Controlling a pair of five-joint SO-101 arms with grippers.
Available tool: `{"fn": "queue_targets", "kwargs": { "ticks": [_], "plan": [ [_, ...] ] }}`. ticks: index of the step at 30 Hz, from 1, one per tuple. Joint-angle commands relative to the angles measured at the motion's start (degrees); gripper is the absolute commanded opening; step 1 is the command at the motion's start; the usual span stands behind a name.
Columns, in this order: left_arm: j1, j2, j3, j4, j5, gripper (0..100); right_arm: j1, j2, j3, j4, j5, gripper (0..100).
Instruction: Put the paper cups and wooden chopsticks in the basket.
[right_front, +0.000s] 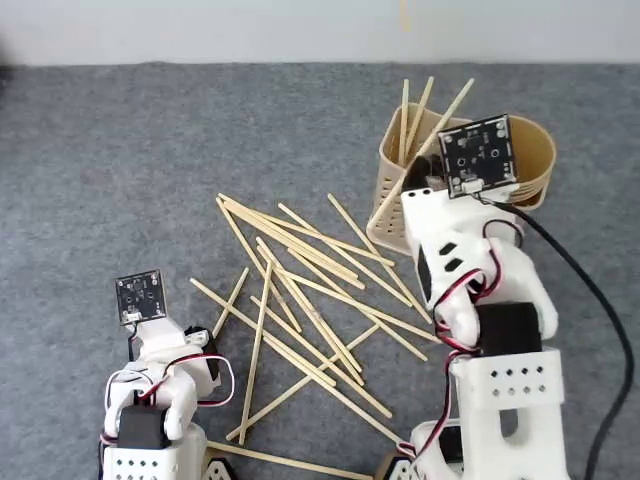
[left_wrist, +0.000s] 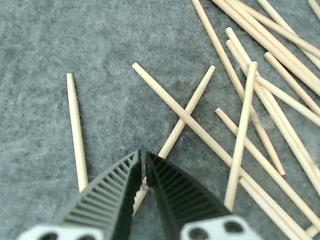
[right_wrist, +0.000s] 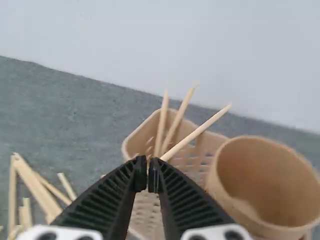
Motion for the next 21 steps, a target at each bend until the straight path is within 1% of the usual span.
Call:
{"fn": "queue_targets", "kwargs": {
  "ticks": [1, 3, 5, 10, 16, 21],
  "plan": [
    [0.09, -0.7, -0.48, 0.18, -0.26, 1, -2.15, -1.63, -0.35, 1.89, -9.49, 8.0],
    [0.09, -0.7, -0.48, 0.18, -0.26, 1, -2.68, -1.63, -0.35, 2.86, -15.47, 13.1],
    [0.09, -0.7, -0.48, 0.18, -0.26, 1, -3.3, -1.63, -0.35, 3.65, -20.04, 15.5],
    [0.09, -0.7, -0.48, 0.18, -0.26, 1, -4.35, 1.01, -0.44, 3.74, -27.52, 13.3],
    [0.09, -0.7, -0.48, 0.18, -0.26, 1, -4.09, 8.92, -0.7, 3.47, -31.56, 13.6],
    [0.09, -0.7, -0.48, 0.18, -0.26, 1, -4.26, 10.68, -2.11, 3.38, -33.93, 13.2]
  ]
}}
